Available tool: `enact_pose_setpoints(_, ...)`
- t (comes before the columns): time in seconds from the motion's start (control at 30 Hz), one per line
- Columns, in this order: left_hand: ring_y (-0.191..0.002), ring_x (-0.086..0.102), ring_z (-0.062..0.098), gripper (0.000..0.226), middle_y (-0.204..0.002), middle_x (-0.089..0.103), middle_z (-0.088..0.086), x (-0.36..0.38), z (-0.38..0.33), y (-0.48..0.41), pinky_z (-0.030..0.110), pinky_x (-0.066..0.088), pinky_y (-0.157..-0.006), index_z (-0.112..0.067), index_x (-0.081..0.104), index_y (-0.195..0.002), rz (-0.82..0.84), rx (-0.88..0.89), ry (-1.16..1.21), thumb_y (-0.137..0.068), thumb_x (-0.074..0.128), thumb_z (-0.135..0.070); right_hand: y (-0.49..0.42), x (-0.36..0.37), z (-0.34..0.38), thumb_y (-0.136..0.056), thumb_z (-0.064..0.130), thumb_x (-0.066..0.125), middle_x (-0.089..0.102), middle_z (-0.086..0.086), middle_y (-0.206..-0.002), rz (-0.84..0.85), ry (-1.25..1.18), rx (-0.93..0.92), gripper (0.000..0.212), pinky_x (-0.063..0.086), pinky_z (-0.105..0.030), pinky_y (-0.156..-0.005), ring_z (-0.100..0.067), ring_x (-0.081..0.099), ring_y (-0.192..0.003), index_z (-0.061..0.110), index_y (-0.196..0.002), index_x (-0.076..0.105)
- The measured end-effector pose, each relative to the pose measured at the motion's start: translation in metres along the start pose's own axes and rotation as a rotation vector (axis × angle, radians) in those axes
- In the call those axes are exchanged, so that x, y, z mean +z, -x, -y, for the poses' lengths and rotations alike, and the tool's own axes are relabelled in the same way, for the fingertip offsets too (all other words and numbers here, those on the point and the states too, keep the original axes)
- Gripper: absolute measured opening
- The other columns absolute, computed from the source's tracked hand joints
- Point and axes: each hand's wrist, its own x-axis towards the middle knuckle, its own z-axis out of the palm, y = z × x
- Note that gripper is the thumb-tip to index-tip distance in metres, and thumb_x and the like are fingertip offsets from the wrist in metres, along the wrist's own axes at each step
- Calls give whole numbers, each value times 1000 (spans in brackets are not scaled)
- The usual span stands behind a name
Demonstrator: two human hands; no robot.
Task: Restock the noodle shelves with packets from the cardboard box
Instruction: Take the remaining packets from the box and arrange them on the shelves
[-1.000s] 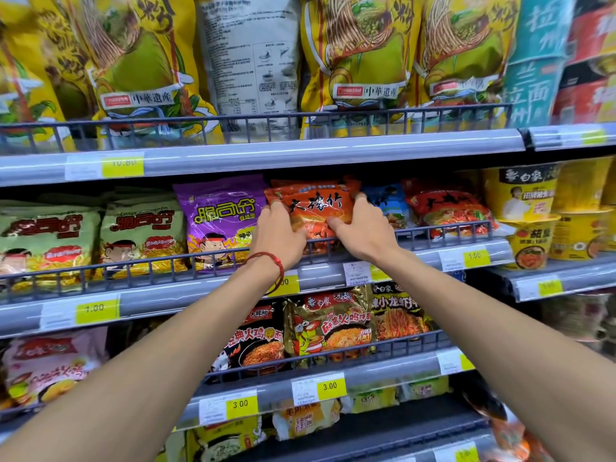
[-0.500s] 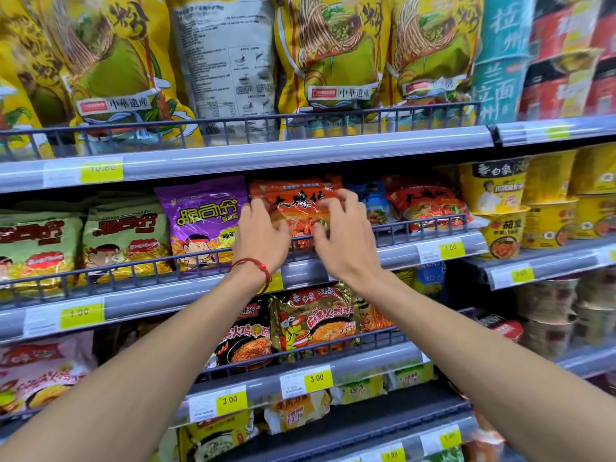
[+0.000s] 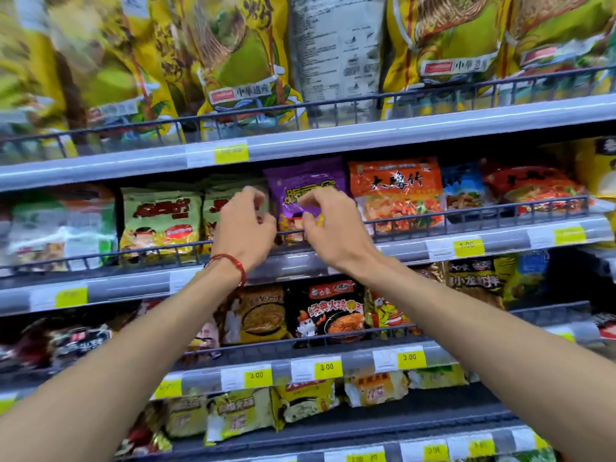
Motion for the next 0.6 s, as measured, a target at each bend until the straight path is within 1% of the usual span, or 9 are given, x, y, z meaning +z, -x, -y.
enact_pose_setpoints(0.1, -113, 58, 33, 36, -119, 65, 15, -28, 40, -9, 33, 43, -92, -7, 58, -121, 59, -101, -86, -87, 60, -16, -11, 29, 27, -86, 20, 55, 69, -5, -104, 16, -40, 37, 25, 50, -40, -90, -24, 63, -100, 14, -108, 67)
enact_pose_setpoints(0.13, -114, 57, 36, 38, -120, 64, 18, -35, 51, -13, 35, 43, -92, -5, 56, -123, 95, -133, -119, -87, 60, -17, -15, 37, 35, -87, 20, 56, 69, -5, -105, 34, -42, 69, 26, 50, -40, -91, -24, 63, -101, 14, -110, 67)
enact_pose_setpoints(0.2, -110, 56, 39, 37, -116, 63, 22, -45, 70, -21, 39, 45, -88, -2, 55, -119, 188, -192, -158, -88, 61, -22, -25, 53, 51, -88, 21, 59, 69, -6, -110, 109, -22, 158, 32, 49, -39, -93, -26, 62, -106, 15, -119, 64)
enact_pose_setpoints(0.27, -102, 57, 38, 33, -112, 62, 21, -49, 83, -28, 39, 48, -82, -3, 55, -111, 274, -219, -163, -87, 63, -25, -35, 67, 61, -88, 26, 63, 67, -11, -117, 201, 25, 265, 40, 49, -40, -93, -32, 60, -110, 12, -125, 60)
enact_pose_setpoints(0.33, -91, 58, 34, 28, -108, 63, 20, -50, 89, -37, 35, 47, -73, -4, 57, -101, 331, -201, -171, -85, 65, -26, -43, 75, 67, -88, 32, 65, 65, -17, -121, 235, 50, 359, 41, 49, -40, -90, -36, 59, -111, 9, -120, 58)
enact_pose_setpoints(0.4, -85, 57, 32, 26, -107, 63, 19, -50, 89, -46, 31, 43, -69, -6, 59, -98, 377, -178, -204, -84, 66, -26, -49, 79, 70, -89, 32, 64, 63, -20, -119, 254, 96, 407, 36, 48, -37, -84, -38, 59, -109, 8, -114, 57)
enact_pose_setpoints(0.5, -85, 57, 33, 22, -108, 62, 20, -49, 93, -50, 32, 43, -68, -7, 58, -95, 396, -155, -255, -84, 64, -26, -53, 86, 72, -91, 31, 64, 64, -21, -117, 299, 164, 429, 28, 46, -36, -80, -39, 60, -108, 8, -105, 56)
enact_pose_setpoints(0.57, -93, 60, 37, 18, -109, 62, 22, -48, 96, -51, 35, 49, -74, -6, 56, -96, 374, -132, -265, -86, 60, -20, -58, 91, 72, -92, 37, 65, 64, -20, -118, 333, 200, 432, 29, 46, -34, -79, -38, 61, -105, 11, -100, 53)
enact_pose_setpoints(0.6, -97, 60, 38, 16, -110, 62, 23, -48, 96, -50, 37, 49, -76, -6, 55, -95, 364, -122, -273, -87, 59, -19, -59, 93, 71, -91, 39, 65, 63, -20, -119, 356, 222, 438, 33, 48, -36, -81, -38, 61, -105, 10, -103, 55)
